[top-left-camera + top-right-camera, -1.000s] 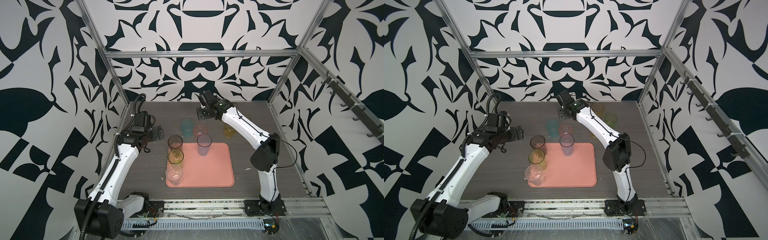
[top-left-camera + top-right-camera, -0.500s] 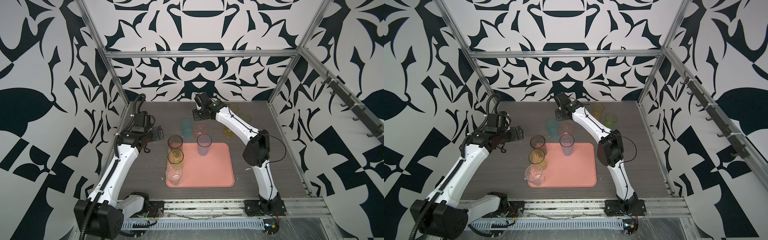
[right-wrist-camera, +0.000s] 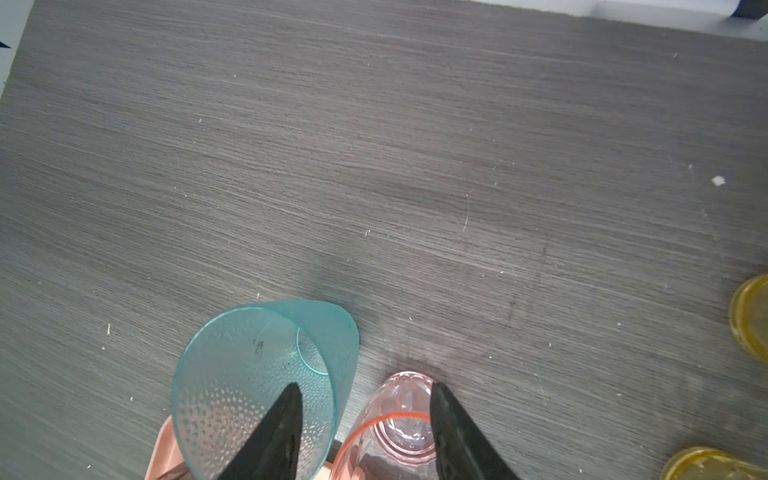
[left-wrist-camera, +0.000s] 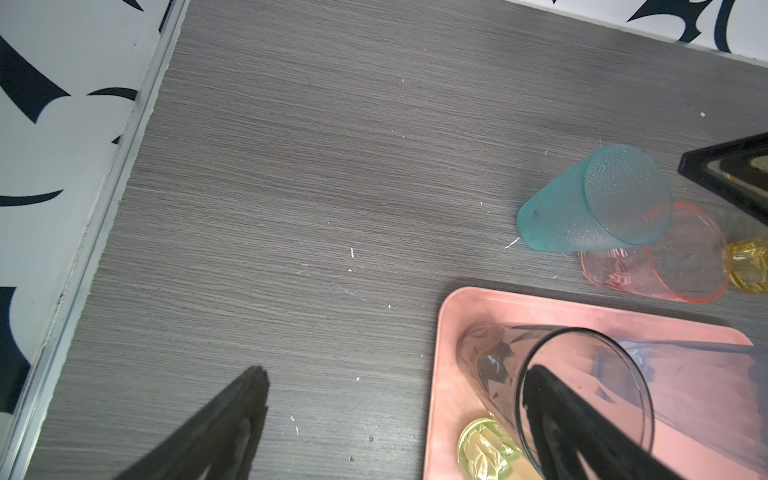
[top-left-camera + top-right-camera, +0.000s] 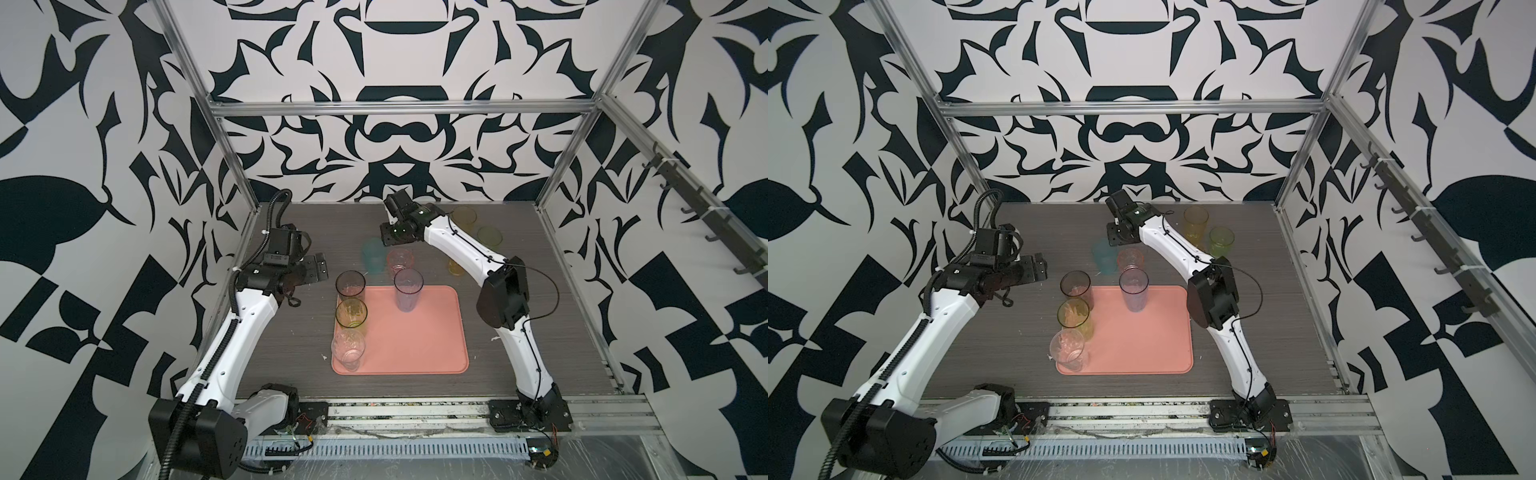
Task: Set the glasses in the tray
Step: 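Lower the right gripper onto the teal cup and close on its rim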
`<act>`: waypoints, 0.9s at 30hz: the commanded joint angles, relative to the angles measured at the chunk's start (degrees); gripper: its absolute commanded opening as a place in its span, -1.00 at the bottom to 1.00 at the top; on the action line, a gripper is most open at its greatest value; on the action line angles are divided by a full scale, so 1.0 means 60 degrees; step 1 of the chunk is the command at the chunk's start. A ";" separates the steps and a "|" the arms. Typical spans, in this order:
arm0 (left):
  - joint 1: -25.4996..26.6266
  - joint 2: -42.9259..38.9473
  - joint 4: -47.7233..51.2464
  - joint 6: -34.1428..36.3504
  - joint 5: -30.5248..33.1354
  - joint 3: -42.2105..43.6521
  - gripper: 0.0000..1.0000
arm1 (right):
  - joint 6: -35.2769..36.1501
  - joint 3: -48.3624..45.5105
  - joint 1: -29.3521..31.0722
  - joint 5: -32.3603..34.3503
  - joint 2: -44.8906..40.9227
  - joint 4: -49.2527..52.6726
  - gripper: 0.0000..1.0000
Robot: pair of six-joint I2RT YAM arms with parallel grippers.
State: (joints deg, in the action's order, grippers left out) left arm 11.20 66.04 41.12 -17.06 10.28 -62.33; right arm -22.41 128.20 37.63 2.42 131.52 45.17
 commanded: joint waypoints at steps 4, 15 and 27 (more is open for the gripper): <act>-0.0036 -0.0128 -0.0038 0.0016 0.0057 0.0068 0.99 | -0.0318 0.0457 -0.0002 -0.0392 0.0027 0.0088 -0.01; -0.0036 -0.0092 -0.0042 0.0012 0.0057 0.0060 0.99 | -0.0485 0.0711 0.0013 -0.0666 0.0531 0.0199 -0.22; -0.0036 -0.0064 -0.0010 0.0016 0.0056 0.0040 0.99 | -0.0598 0.0897 0.0013 -0.0652 0.0779 0.0331 -0.51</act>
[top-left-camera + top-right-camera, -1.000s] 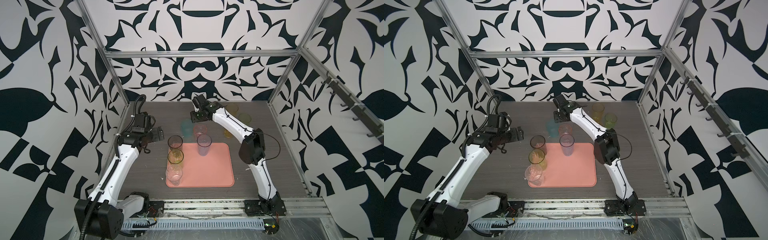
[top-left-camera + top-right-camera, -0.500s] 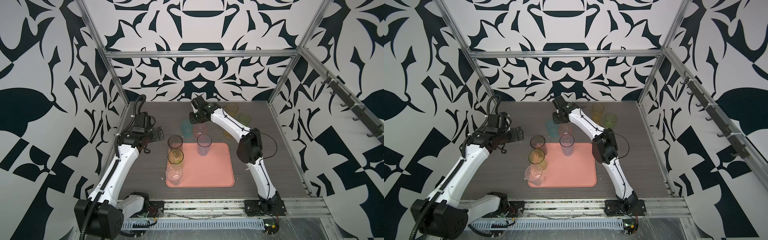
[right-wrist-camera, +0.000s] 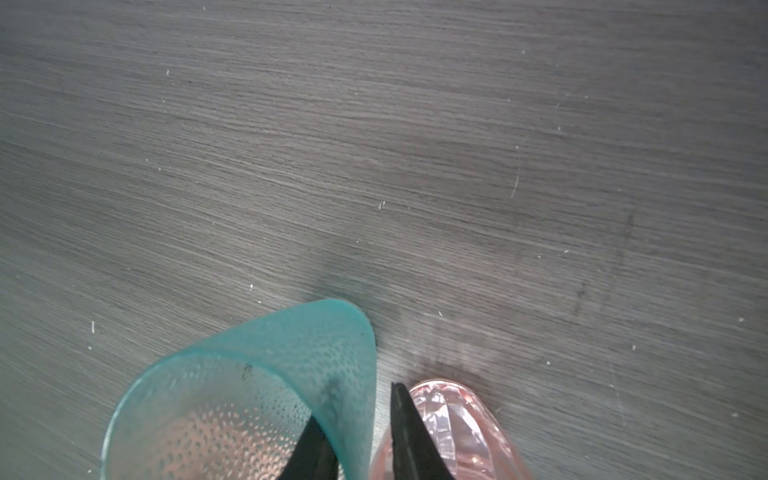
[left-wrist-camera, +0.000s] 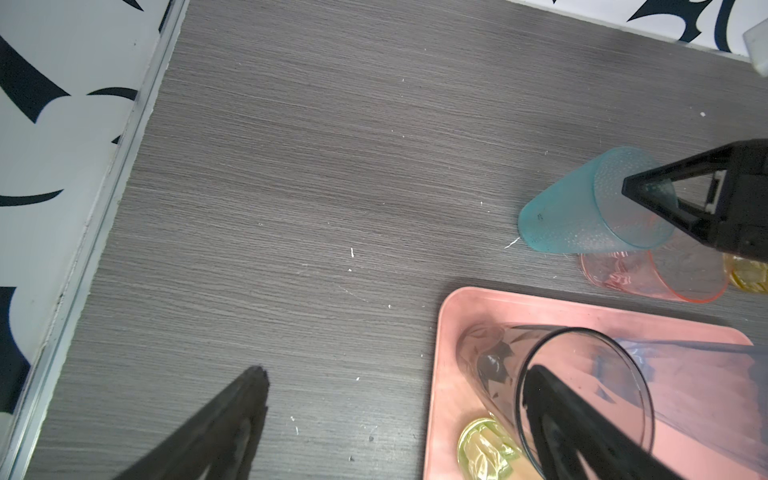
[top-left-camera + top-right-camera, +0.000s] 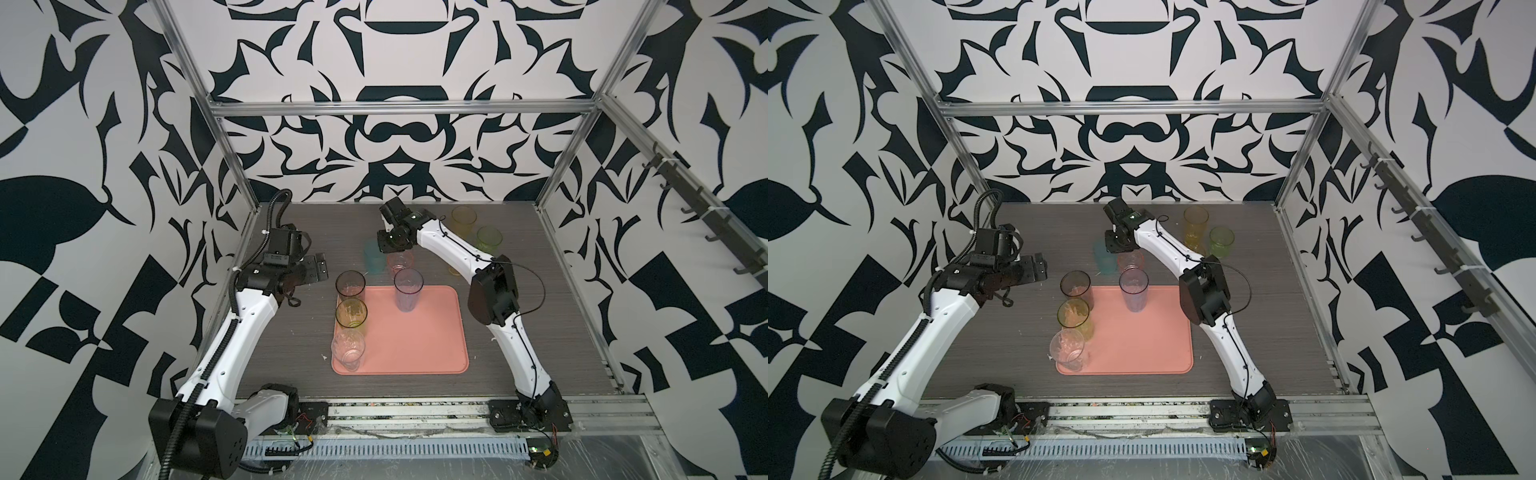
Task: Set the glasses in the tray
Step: 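Lower the right gripper onto the teal cup and close on its rim, then lift the teal cup with the right gripper away from the table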
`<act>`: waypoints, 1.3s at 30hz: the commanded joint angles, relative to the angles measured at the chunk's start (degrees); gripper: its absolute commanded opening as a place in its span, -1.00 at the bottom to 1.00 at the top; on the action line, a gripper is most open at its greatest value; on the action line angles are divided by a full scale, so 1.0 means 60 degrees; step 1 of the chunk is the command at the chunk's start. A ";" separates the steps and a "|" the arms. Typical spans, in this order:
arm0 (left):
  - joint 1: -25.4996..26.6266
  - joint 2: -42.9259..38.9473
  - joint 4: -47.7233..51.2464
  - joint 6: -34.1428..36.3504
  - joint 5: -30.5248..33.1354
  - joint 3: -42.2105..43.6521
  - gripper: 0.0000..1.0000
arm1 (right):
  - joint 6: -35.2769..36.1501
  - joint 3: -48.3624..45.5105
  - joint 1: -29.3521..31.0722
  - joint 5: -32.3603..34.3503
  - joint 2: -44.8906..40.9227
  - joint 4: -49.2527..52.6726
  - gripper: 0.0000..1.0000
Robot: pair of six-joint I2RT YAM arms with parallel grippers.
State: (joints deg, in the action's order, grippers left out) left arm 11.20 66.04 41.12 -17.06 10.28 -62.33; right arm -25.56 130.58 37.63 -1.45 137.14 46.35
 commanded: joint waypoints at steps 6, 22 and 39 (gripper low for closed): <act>-0.0036 -0.0063 -0.0005 0.0016 0.0040 0.0045 0.99 | -0.0090 0.0644 0.0013 -0.0010 -0.0109 0.0222 -0.62; -0.0040 -0.0108 -0.0005 0.0014 0.0030 0.0046 0.99 | -0.0128 0.0714 0.0013 0.0008 -0.0064 0.0242 -0.89; -0.0036 -0.0171 0.0000 0.0001 0.0041 0.0060 0.99 | -0.0085 0.1145 0.0042 0.0136 -0.0392 0.0506 -1.00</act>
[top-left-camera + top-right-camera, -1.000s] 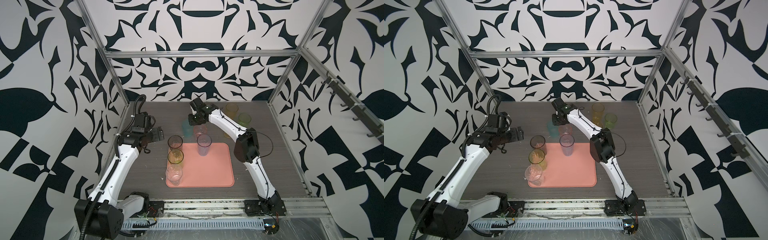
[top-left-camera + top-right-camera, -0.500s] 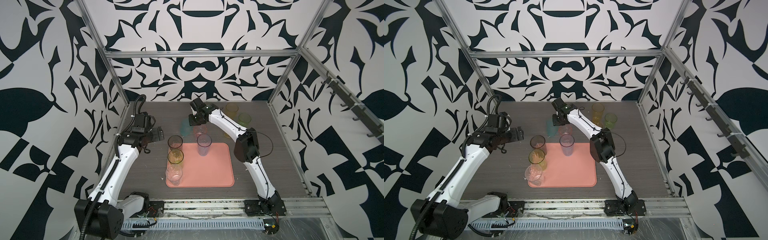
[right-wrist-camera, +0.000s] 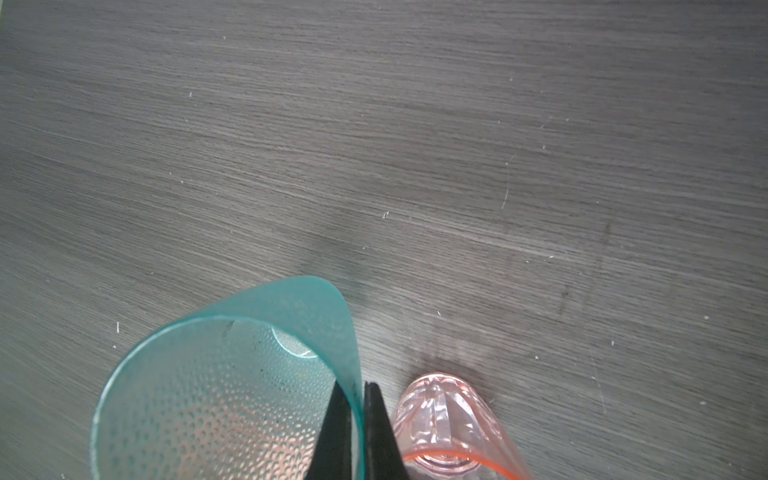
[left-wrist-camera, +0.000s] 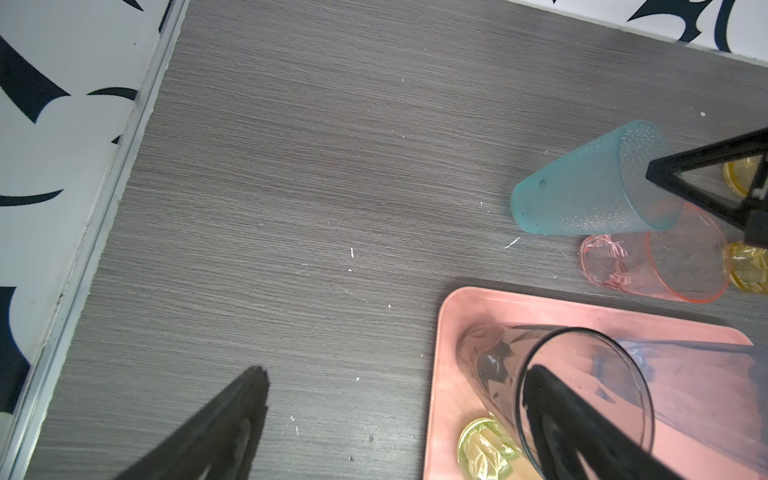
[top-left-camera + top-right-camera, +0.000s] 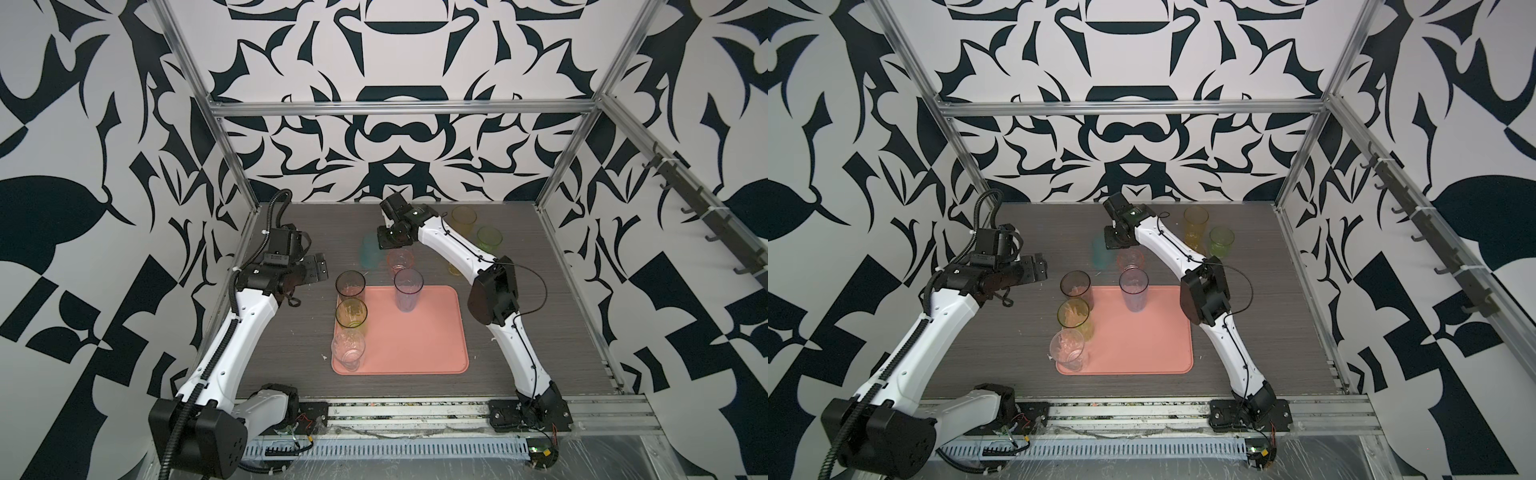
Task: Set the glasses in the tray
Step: 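Lift the teal cup with the right gripper away from the table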
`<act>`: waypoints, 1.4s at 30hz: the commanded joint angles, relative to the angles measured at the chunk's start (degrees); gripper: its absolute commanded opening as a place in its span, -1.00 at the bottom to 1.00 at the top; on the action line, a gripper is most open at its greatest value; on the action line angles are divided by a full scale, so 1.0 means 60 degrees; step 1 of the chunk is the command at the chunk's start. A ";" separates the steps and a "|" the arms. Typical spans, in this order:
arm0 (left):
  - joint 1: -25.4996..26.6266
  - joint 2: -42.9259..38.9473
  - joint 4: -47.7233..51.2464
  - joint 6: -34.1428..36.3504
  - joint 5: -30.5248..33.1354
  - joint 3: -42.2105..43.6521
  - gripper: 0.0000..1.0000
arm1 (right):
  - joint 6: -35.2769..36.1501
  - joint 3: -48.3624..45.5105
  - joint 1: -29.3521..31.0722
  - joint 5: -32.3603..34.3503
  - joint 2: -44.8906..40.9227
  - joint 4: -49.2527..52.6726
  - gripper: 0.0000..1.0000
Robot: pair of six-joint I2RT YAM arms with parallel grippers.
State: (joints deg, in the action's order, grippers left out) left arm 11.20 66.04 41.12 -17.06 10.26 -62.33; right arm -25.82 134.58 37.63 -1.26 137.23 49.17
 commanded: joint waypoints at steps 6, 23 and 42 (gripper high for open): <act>-0.0036 -0.0238 -0.0027 0.0002 0.0047 0.0060 0.99 | 0.0097 0.0630 0.0048 0.0330 -0.0740 0.0125 -1.00; -0.0037 -0.0295 -0.0049 -0.0028 0.0025 0.0075 0.99 | 0.0638 0.0651 -0.0041 0.1100 -0.2260 0.0882 -1.00; -0.0036 -0.0335 -0.0071 -0.0057 0.0077 0.0060 0.99 | 0.0920 -0.1130 -0.0778 0.1505 -0.4456 0.1197 -1.00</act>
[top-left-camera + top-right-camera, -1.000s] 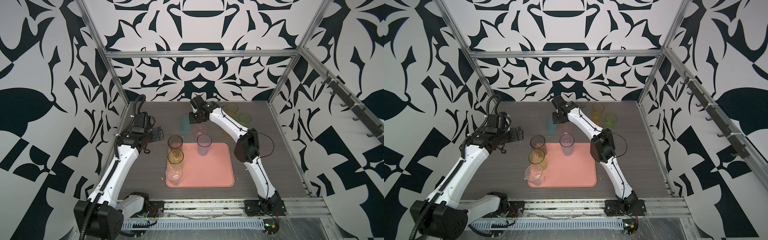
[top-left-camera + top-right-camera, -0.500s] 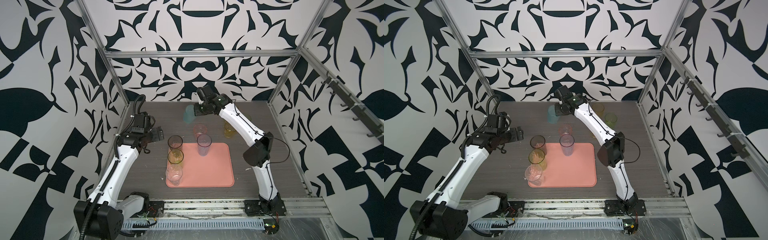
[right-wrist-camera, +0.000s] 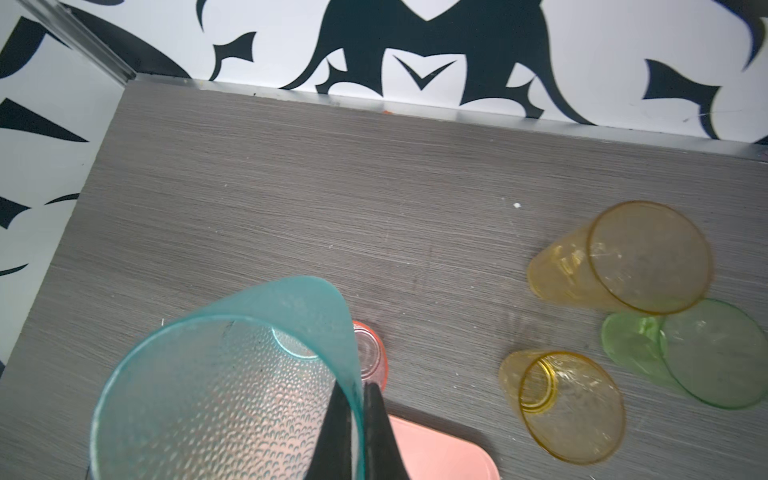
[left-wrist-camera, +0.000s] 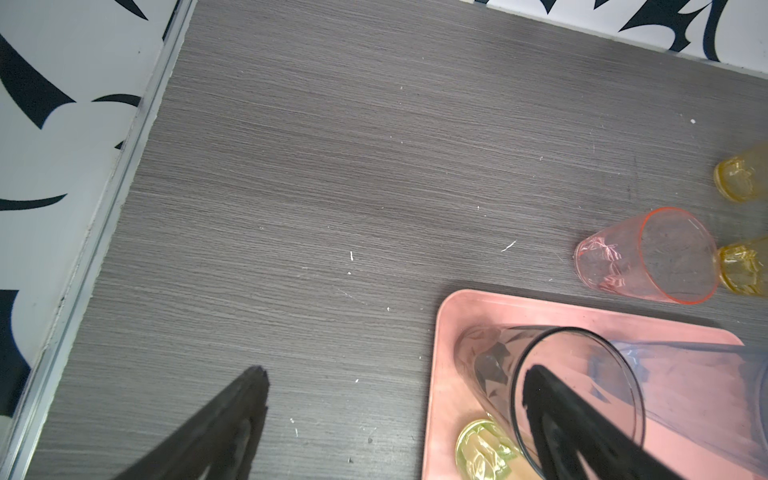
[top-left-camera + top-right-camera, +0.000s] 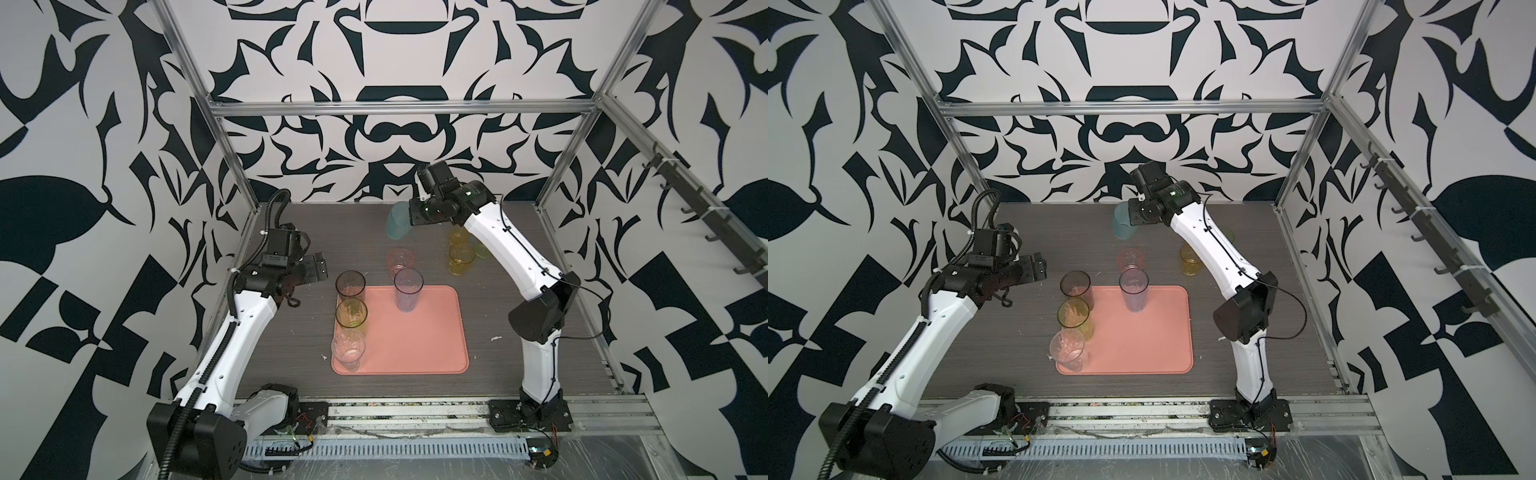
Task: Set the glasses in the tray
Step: 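Lift the teal cup with the right gripper away from the table, then carry the teal cup with the right gripper over the pink tray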
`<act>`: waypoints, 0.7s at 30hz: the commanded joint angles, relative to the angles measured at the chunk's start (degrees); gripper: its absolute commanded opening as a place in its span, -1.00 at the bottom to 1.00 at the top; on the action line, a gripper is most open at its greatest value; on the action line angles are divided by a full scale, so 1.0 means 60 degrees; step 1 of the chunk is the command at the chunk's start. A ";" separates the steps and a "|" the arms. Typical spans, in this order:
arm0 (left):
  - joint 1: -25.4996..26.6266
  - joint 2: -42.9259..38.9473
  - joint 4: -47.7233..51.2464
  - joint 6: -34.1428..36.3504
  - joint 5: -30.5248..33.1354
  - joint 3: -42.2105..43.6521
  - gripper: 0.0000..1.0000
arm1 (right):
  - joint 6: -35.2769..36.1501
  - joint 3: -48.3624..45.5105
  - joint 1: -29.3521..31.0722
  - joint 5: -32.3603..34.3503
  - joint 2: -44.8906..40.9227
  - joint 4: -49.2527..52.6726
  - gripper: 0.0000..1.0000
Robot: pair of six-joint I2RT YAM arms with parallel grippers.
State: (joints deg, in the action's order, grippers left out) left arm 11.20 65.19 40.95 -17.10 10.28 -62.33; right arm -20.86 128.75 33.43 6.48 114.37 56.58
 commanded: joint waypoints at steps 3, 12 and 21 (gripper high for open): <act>-0.0037 -0.0211 -0.0055 -0.0047 0.0086 0.0068 0.99 | 0.0136 -0.0556 -0.0134 0.0435 -0.1023 -0.0029 -1.00; -0.0036 -0.0192 -0.0055 -0.0050 0.0129 0.0060 0.99 | 0.0474 -0.1598 -0.0139 0.1292 -0.2158 0.0198 -1.00; -0.0036 -0.0178 -0.0086 -0.0093 0.0120 0.0005 0.99 | 0.0526 -0.3245 -0.0181 0.1359 -0.3514 -0.0168 -1.00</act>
State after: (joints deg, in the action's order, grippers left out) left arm 11.20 64.88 40.93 -17.12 10.68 -62.33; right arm -18.13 111.02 32.42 13.26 96.73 57.91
